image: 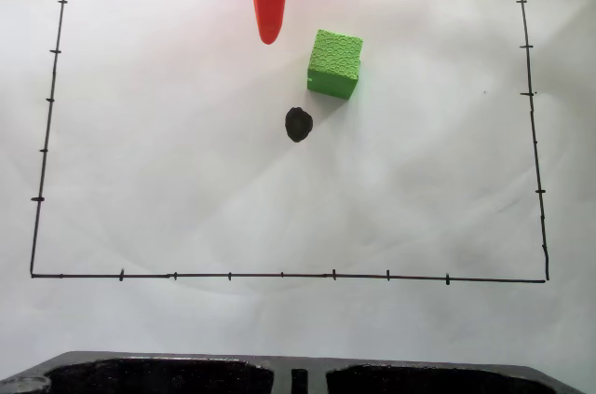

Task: Grasp the colored block, Place it on the black dot, and then return the arm to the default position.

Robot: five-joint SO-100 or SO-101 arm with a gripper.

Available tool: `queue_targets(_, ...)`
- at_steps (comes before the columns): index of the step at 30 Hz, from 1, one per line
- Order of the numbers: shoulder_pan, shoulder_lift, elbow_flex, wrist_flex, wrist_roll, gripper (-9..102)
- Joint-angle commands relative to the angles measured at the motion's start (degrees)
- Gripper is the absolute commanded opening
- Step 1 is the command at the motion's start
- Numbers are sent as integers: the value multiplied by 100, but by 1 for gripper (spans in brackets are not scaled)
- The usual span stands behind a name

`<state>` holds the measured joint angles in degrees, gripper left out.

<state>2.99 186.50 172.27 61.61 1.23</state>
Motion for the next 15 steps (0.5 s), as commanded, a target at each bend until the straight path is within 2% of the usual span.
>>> queue_targets(1, 202, -536, -633, 211, 79, 0)
queue_targets(6, 132, -1969, -1907, 835, 202, 0)
queue_targets(15, -413, -3630, -2962, 1213, 896, 0)
